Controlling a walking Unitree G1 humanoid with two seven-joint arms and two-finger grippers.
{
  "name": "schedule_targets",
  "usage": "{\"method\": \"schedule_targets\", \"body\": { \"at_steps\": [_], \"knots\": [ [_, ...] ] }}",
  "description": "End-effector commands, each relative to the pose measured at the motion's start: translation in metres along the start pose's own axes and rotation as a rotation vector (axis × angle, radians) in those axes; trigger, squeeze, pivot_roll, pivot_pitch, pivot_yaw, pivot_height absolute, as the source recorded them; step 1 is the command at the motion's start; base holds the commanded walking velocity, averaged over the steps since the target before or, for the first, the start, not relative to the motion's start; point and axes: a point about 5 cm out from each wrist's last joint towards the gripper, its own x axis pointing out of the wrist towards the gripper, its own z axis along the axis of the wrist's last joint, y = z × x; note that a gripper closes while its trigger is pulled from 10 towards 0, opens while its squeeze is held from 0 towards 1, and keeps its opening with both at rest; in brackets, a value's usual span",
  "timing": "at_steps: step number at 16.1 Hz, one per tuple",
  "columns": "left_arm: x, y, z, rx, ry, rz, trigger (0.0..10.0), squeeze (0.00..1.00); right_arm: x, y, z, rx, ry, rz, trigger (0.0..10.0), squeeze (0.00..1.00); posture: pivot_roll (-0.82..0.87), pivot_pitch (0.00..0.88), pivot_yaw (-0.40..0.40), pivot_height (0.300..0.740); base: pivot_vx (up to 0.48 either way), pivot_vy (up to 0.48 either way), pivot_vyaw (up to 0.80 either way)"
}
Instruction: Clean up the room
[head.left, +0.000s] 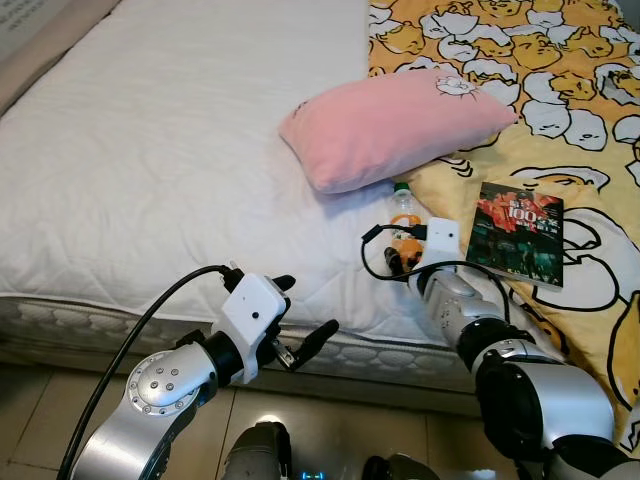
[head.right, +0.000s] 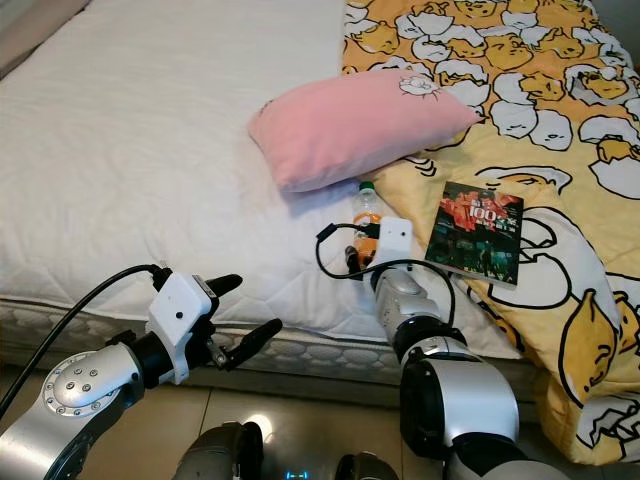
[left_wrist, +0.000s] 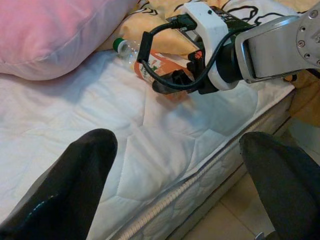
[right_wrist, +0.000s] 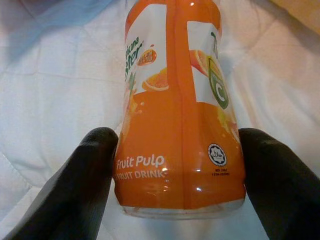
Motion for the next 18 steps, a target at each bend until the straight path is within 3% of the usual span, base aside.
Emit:
{"method": "schedule_targets", "body": {
  "at_steps": [1, 5, 13, 16, 18],
  "knots": [
    [0.0, -0.001, 0.002, 0.009, -0.001, 0.0, 10.0, 0.0, 0.0, 0.002, -0.002, -0.014, 0.003, 0.012, 0.0, 0.0, 0.34, 0.179, -0.019, 0.731, 0.0, 0.0, 0.0],
    [0.003, 0.001, 0.002, 0.011, 0.0, 0.005, 10.0, 0.0, 0.0, 0.007, -0.004, 0.024, 0.005, 0.036, 0.0, 0.0, 0.33, 0.176, -0.02, 0.731, 0.0, 0.0, 0.0],
    [0.017, 0.002, 0.002, 0.008, -0.027, -0.015, 10.0, 0.0, 0.0, 0.007, 0.008, -0.064, -0.094, 0.034, 0.0, 0.0, 0.27, 0.122, -0.031, 0.731, 0.0, 0.0, 0.0],
    [0.029, 0.006, 0.003, 0.023, -0.047, -0.028, 10.0, 0.0, -0.005, -0.007, -0.012, -0.027, -0.116, -0.044, 0.0, 0.0, 0.23, 0.076, -0.034, 0.731, 0.0, 0.0, 0.0],
    [0.036, 0.01, 0.003, 0.03, -0.056, -0.03, 10.0, 0.0, -0.007, -0.007, -0.02, -0.03, -0.138, -0.048, 0.0, 0.0, 0.19, 0.048, -0.03, 0.731, 0.0, 0.0, 0.0]
  ]
}}
